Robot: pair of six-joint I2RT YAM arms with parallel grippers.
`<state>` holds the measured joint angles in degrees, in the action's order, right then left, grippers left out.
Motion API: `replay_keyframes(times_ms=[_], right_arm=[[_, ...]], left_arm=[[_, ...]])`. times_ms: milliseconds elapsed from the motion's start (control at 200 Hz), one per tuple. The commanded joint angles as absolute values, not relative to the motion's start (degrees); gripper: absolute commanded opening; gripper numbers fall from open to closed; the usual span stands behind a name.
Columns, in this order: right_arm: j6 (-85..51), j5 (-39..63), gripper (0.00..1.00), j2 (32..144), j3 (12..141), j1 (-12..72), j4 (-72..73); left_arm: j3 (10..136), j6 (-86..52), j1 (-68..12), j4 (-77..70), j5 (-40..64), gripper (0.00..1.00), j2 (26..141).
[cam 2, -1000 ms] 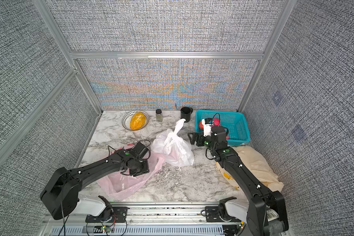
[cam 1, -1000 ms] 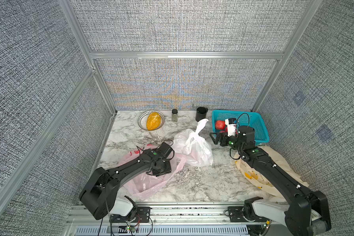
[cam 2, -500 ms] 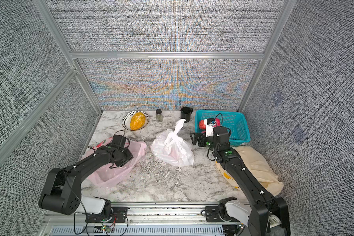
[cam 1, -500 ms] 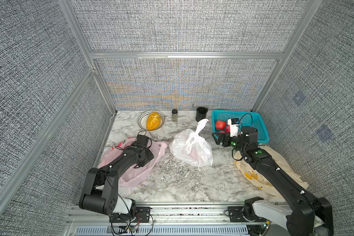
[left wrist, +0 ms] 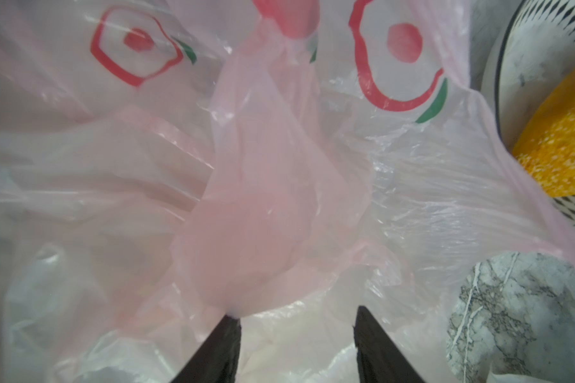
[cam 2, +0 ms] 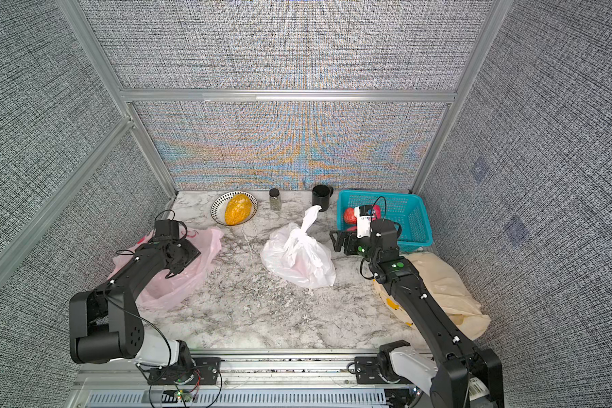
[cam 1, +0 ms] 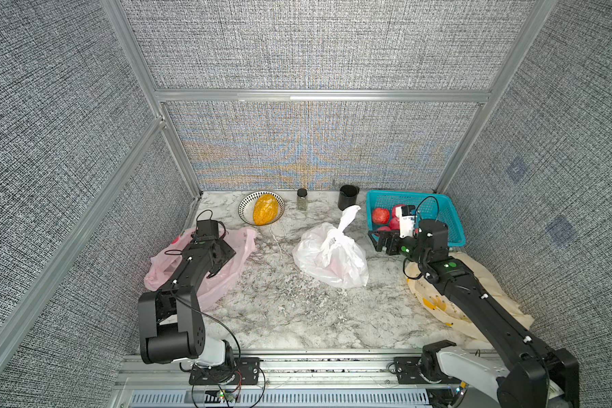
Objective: Untie the knot of a plastic bag & take out the apple
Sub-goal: Move the plastic bag to the center of the board.
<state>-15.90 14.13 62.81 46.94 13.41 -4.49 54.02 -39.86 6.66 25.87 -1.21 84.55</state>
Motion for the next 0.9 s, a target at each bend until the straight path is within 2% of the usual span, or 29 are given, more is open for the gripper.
replay_keyframes(times_ms=[0, 250, 355, 500, 666, 896], right_arm=[[-15.78, 14.5, 0.98, 62.59, 47.46, 13.38, -5.38], [-15.97, 16.11, 0.98, 63.54, 48.21, 13.47, -4.13], [-16.17, 17.63, 0.98, 65.28, 49.34, 13.66, -3.63], [-16.52, 19.63, 0.98, 66.22, 49.89, 14.64, -1.89], [-15.45, 24.53, 0.97, 68.26, 50.31, 16.87, 0.35], [-10.55, 24.55, 0.86, 72.28, 51.97, 23.46, 0.61]], left_arm=[[55.87, -36.84, 7.81, 27.73, -3.85, 0.61, 83.78], [55.24, -34.3, 6.78, 25.18, 1.7, 0.75, 74.4], [54.4, -33.8, 5.61, 23.88, 3.49, 0.79, 70.56], [53.59, -32.98, 3.16, 21.54, 4.83, 0.78, 65.25], [58.42, -29.05, -5.62, 20.65, 4.74, 0.74, 64.21], [68.69, -21.74, -22.45, 19.99, 7.49, 0.72, 73.42]])
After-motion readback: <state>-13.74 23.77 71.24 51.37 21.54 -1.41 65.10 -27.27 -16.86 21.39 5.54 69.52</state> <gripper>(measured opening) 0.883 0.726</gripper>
